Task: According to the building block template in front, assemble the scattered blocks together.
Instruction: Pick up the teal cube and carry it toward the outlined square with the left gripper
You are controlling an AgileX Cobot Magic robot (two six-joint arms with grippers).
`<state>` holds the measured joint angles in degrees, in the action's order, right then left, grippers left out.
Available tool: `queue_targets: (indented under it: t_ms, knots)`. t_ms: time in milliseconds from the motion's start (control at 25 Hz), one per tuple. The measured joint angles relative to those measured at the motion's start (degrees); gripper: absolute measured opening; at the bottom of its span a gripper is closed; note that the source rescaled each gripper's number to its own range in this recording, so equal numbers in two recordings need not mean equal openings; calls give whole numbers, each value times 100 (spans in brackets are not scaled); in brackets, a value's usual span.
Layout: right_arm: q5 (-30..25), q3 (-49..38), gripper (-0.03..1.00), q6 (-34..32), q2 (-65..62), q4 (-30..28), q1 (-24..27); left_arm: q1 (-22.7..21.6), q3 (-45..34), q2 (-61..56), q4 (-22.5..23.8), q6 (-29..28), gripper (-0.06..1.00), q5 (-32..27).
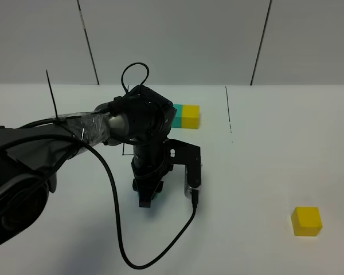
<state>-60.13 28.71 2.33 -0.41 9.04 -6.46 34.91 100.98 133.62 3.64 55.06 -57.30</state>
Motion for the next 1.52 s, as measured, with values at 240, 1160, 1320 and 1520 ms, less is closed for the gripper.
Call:
queue_targets:
  t_ms: [240, 1160, 1320, 1520]
  knots:
    - [0, 0, 100, 0, 0, 0, 0, 0, 0, 6, -273, 0, 0, -14]
    - [0, 0, 100, 0, 0, 0, 0, 0, 0, 6, -310, 0, 20, -169]
    - [0, 0, 100, 0, 0, 0, 0, 0, 0, 6, -310, 0, 54, -375]
    - [0, 0, 100, 0, 0, 0, 0, 0, 0, -47, -321, -45, 88, -752]
